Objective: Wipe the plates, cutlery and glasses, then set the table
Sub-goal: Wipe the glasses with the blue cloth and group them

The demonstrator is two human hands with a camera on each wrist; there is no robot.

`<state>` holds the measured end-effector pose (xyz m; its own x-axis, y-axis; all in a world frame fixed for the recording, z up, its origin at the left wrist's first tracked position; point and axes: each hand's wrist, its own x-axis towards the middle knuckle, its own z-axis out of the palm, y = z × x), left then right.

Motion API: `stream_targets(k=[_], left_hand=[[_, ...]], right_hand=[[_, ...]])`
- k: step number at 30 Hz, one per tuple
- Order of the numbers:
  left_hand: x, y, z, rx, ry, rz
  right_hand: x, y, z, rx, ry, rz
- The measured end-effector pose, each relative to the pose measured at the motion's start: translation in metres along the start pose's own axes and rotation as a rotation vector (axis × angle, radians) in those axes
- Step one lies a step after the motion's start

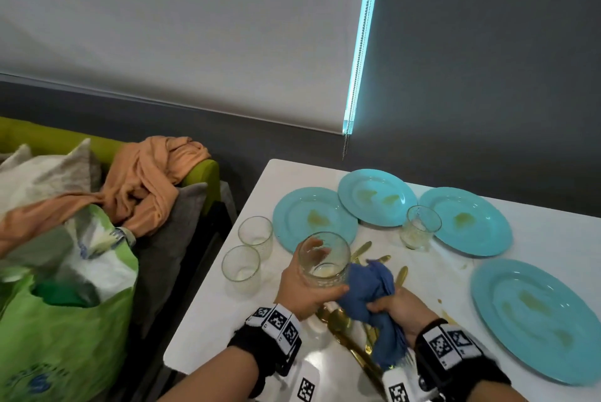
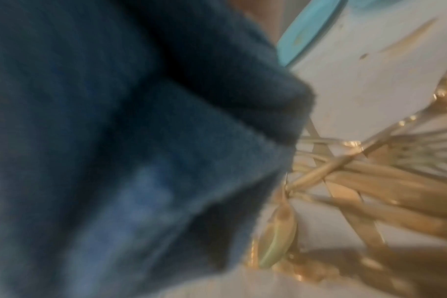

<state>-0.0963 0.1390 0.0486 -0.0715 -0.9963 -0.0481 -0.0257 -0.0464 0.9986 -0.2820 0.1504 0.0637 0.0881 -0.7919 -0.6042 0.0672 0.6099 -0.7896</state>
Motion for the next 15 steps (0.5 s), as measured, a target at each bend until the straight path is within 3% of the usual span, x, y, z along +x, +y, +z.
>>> stream_targets(k=[4,8,15], left_hand=[[-0.028,-0.031,-0.033,0.126,0.083,-0.058],[-0.056,-0.055,-0.067,0.49,0.232,-0.113],[-0.074,-0.069,-0.103,0.567,0.377,-0.244]], right_hand=[[0.003,-0.011,-0.012,-0.119,0.078,0.01],[0.01,-0.007,-0.016,-0.186,0.143,0.073],[0.012,0.001,-0.006,-0.221,0.173,0.141]])
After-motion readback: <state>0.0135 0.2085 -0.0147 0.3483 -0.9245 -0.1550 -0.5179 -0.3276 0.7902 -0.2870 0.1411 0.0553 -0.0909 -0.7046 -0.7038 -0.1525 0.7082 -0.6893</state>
